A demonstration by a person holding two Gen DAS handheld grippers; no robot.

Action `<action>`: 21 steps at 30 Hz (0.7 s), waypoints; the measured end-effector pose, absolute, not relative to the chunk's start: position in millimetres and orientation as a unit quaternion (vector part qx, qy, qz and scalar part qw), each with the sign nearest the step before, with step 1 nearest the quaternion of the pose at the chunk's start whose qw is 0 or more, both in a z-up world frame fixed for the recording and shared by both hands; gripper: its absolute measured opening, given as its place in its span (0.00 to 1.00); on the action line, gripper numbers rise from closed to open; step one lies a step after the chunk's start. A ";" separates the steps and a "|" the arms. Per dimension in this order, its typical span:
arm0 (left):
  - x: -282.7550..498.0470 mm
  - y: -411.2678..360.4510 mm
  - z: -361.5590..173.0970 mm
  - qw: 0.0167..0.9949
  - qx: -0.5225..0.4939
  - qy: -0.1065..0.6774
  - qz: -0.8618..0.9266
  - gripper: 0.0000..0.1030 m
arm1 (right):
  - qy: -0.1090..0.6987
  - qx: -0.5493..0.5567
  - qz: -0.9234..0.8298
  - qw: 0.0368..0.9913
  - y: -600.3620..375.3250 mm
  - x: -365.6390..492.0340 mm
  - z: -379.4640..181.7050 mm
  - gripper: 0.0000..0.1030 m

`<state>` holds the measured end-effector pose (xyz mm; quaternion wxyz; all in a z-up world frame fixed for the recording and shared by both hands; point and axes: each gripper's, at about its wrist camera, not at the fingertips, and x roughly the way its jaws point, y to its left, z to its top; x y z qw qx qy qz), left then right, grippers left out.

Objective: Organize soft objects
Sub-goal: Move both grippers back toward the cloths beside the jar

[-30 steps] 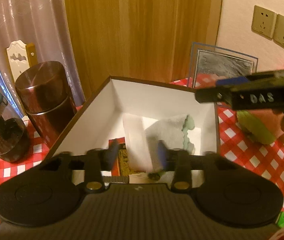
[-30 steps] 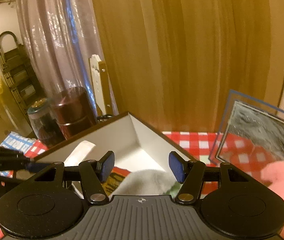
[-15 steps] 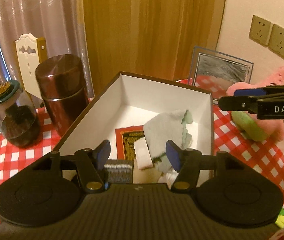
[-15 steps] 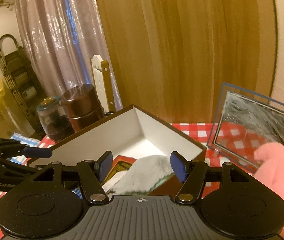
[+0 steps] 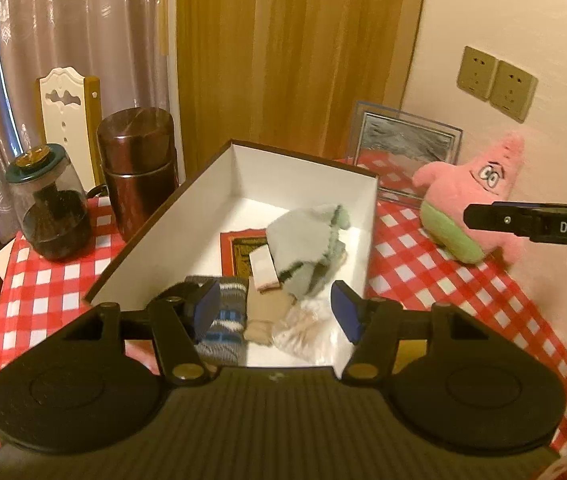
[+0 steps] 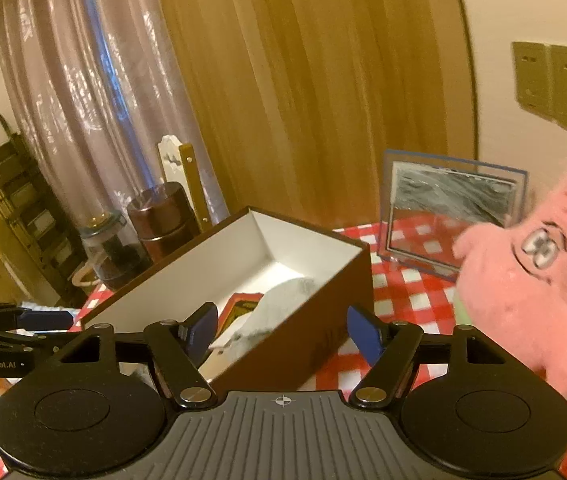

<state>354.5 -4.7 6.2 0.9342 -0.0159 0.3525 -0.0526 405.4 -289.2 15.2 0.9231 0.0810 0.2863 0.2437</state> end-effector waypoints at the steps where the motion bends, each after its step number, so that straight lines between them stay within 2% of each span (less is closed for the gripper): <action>1: 348.6 -5.3 7.1 0.934 -0.015 0.353 -0.053 0.57 | 0.286 0.084 0.242 0.923 -290.9 397.8 16.2 0.70; 21: 247.9 -3.5 -14.7 0.912 -0.032 0.402 -0.072 0.57 | 0.327 0.091 0.250 0.907 -269.6 277.6 7.2 0.72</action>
